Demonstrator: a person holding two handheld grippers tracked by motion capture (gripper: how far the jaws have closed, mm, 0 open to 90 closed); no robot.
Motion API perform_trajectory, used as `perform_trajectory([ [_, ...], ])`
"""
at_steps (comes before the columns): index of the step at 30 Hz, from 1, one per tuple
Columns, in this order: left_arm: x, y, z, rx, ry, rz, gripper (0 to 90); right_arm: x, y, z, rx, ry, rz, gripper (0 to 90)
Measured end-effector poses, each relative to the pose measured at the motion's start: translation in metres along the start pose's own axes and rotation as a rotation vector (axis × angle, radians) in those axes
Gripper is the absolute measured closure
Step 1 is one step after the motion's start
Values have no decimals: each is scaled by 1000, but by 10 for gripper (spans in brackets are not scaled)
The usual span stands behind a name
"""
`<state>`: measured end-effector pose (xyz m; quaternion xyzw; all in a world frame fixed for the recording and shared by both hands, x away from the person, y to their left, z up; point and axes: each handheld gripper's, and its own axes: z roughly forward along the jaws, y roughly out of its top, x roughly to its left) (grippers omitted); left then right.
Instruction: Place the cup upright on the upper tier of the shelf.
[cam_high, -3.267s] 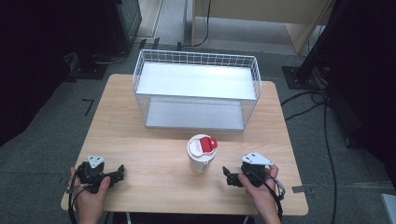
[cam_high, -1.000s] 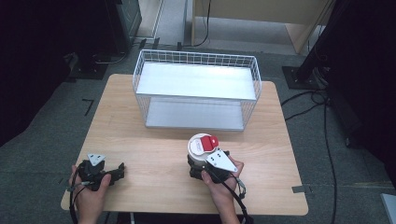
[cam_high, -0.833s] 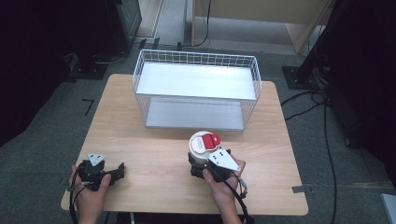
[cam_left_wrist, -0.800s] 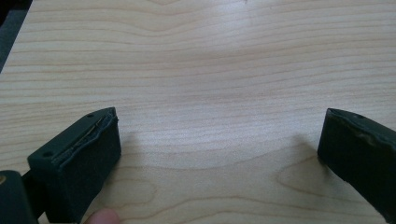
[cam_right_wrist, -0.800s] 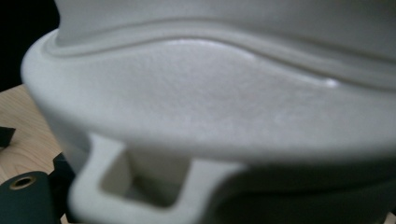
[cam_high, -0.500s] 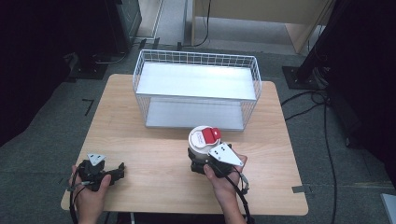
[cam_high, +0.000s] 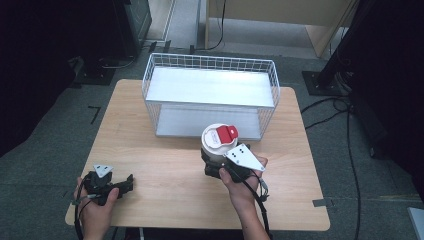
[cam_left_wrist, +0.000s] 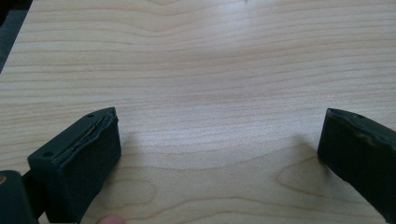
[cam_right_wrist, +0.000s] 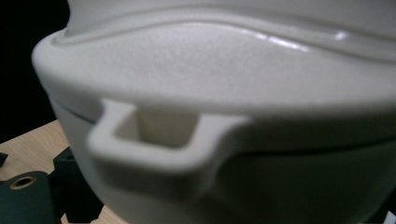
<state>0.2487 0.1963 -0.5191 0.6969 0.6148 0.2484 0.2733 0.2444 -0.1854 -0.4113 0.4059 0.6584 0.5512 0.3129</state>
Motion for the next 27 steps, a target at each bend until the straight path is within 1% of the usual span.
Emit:
perform_trajectory([
  [6,0,0,0,4,-5,5,0,1,10,0,-19,-7,-6,90],
  [7,0,0,0,2,-5,6,0,2,15,0,-25,-8,-10,90],
  [8,0,0,0,2,-5,6,0,2,15,0,-25,-8,-10,90],
  [9,0,0,0,3,-5,7,0,2,19,1,-32,-12,-12,90],
  [16,0,0,0,3,-6,6,0,4,32,5,-56,-15,-22,90],
  [21,0,0,0,3,-6,7,0,3,38,6,-71,-13,-29,90],
  [27,0,0,0,4,-7,8,0,0,50,6,-99,-25,-35,91],
])
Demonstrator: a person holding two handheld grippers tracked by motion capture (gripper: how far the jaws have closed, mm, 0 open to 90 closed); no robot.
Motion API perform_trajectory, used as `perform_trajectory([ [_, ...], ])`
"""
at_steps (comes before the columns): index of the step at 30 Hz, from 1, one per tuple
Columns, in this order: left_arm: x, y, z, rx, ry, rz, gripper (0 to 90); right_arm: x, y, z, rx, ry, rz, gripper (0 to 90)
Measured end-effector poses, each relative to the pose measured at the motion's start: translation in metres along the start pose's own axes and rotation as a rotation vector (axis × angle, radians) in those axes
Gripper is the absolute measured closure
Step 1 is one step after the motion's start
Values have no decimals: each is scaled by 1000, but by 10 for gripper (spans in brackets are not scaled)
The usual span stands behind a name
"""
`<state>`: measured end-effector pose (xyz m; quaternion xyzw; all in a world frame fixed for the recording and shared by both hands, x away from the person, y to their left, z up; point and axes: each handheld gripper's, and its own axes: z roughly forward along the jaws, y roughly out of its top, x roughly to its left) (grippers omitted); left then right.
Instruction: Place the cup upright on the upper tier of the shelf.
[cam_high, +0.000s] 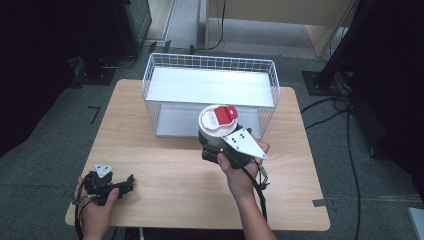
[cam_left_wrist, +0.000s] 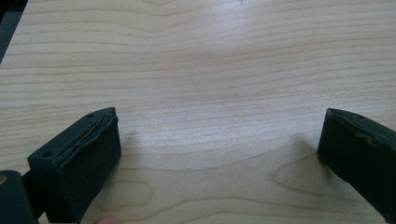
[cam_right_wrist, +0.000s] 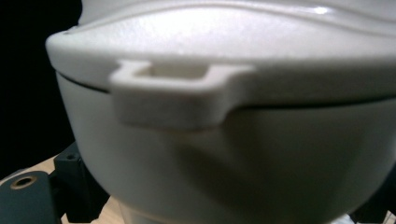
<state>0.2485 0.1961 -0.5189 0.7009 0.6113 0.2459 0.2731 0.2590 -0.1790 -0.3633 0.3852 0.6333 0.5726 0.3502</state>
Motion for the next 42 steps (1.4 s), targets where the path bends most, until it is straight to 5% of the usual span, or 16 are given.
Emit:
perform_trajectory([
  [23,0,0,0,0,0,0,0,-23,41,26,-84,-56,-20,91],
  [42,0,0,0,-2,0,1,0,-46,55,65,-78,-120,-26,91],
])
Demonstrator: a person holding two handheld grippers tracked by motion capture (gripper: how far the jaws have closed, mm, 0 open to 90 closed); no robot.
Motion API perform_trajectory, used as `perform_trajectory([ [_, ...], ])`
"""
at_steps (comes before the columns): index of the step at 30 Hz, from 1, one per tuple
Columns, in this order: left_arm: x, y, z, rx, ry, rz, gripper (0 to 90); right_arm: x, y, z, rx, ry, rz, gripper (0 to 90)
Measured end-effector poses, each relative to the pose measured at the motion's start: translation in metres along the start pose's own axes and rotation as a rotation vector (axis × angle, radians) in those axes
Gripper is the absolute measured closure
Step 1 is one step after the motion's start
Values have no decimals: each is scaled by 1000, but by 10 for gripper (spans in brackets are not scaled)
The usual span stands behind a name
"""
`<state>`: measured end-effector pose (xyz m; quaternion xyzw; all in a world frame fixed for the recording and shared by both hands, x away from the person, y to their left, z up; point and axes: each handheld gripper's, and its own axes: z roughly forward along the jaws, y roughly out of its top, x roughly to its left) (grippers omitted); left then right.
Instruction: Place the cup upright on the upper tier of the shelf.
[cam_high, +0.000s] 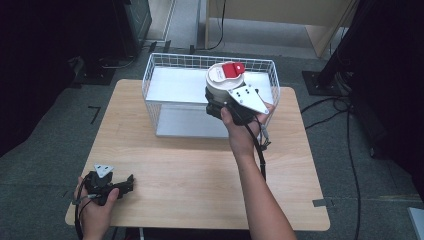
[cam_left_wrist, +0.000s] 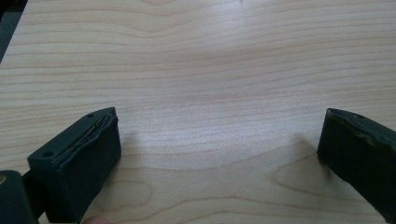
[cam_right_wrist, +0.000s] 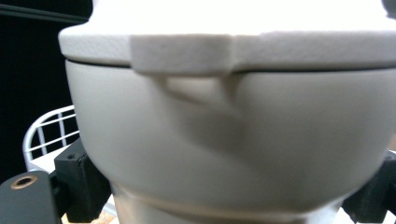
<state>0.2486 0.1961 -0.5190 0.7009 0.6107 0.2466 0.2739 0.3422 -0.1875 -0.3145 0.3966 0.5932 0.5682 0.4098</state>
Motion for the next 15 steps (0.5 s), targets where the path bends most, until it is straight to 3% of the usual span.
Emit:
perform_trajectory([
  [15,0,0,0,1,0,-1,0,-18,4,40,30,-56,17,91],
])
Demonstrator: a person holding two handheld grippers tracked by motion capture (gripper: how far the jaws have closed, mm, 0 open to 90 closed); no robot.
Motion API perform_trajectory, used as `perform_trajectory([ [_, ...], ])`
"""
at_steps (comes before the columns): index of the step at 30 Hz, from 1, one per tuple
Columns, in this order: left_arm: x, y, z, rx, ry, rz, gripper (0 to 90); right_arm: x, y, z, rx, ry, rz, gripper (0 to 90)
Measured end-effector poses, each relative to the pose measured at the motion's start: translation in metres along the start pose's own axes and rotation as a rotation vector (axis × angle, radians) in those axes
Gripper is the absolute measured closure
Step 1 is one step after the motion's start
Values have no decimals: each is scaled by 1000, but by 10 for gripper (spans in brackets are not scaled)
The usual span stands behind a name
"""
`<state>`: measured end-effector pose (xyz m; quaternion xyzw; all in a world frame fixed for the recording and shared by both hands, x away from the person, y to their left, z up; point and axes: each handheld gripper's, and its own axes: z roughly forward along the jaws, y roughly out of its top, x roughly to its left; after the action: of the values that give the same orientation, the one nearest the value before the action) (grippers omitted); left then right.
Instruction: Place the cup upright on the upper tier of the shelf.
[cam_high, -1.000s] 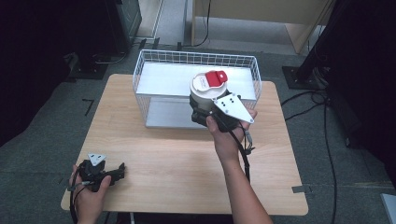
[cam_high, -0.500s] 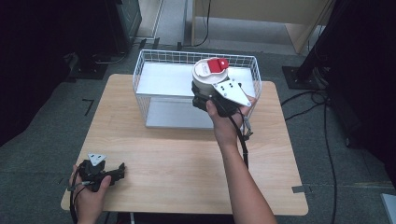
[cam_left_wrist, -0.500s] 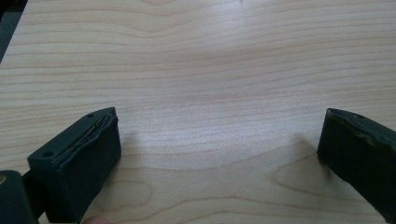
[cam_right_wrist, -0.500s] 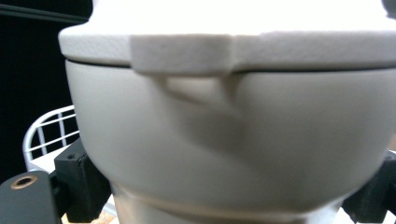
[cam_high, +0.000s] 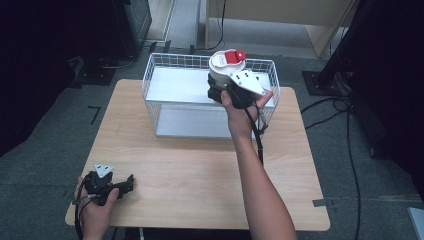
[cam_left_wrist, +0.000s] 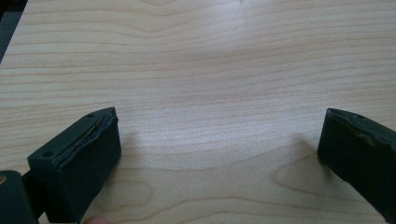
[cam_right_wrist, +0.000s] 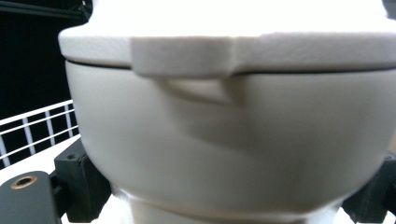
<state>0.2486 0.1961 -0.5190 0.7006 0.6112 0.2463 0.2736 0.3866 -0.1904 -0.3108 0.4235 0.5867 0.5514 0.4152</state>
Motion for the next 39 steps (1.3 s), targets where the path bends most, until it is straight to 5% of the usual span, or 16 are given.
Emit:
perform_trajectory([
  [9,0,0,0,0,-1,-1,0,-7,3,23,5,-39,-6,91],
  [24,0,0,0,-1,-1,-1,0,-1,1,57,10,-30,12,91],
  [39,0,0,0,-1,-1,-3,0,-7,-1,53,-8,-40,74,84],
])
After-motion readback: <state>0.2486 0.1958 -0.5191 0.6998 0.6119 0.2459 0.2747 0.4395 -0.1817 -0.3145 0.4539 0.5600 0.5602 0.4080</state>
